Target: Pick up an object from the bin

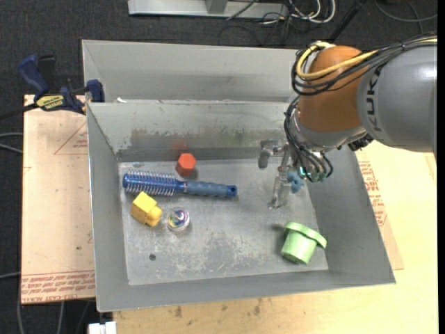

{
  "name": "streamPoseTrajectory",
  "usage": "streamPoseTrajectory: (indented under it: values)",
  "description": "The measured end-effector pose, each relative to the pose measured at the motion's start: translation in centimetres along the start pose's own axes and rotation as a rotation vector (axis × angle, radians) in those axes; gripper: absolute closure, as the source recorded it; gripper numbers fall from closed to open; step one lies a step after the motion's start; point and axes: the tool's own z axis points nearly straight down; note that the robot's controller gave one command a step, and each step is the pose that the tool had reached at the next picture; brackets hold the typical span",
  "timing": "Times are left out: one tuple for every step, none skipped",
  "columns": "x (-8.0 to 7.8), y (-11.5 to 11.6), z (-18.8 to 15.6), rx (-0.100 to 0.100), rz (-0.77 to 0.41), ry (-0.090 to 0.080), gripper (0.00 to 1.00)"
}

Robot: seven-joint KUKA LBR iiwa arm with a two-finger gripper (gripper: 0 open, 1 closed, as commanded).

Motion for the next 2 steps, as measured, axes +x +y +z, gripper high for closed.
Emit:
streamPoseTrajectory:
  values:
    - [0.1,-2.3,-8.0,0.004,-0.295,-0.014,0.00]
    - [6.5,-6.2,-1.3,0.001,-0.745,-0.001,0.00]
